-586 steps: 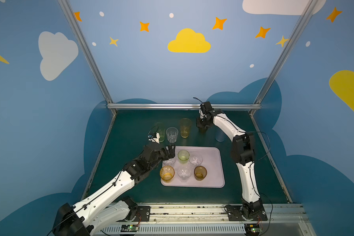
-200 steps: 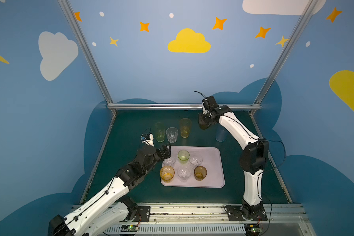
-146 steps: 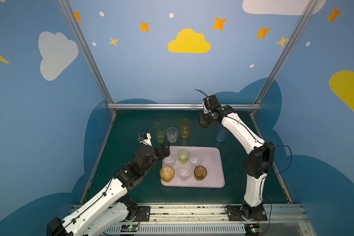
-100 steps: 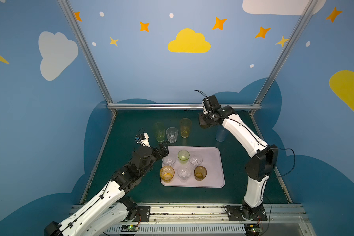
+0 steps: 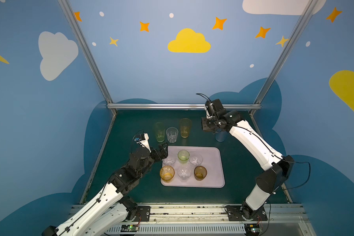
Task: Place the glasses into the tray
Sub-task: Place the glass on the tray.
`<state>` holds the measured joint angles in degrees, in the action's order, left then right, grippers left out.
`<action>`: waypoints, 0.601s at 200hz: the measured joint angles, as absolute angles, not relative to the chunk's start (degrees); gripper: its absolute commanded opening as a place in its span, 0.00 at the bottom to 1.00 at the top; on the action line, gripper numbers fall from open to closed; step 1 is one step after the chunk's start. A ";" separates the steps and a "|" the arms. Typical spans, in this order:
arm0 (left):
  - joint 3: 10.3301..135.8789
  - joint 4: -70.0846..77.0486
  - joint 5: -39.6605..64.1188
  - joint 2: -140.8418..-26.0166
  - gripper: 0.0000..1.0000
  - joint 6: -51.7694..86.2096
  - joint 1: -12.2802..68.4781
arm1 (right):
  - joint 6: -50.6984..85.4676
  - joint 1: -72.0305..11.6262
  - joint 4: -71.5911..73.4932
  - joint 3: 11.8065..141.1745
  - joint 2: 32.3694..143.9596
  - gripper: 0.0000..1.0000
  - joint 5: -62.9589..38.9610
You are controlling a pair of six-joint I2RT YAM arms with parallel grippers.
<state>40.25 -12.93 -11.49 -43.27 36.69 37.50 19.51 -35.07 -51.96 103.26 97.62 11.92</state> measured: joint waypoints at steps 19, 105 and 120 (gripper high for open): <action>40.25 -12.71 -9.80 -44.14 1.00 36.12 37.50 | 19.79 -35.46 -52.42 100.57 95.20 0.00 12.53; 40.25 -10.90 -3.46 -48.99 1.00 35.79 37.50 | 23.05 -36.23 -53.10 84.84 80.82 0.00 13.82; 40.25 -10.04 -2.55 -49.36 1.00 35.81 37.50 | 23.73 -36.27 -53.15 82.04 79.05 0.00 13.69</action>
<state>40.25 -10.04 -2.55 -49.36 35.81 37.50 23.73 -36.27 -53.15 82.04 79.05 13.69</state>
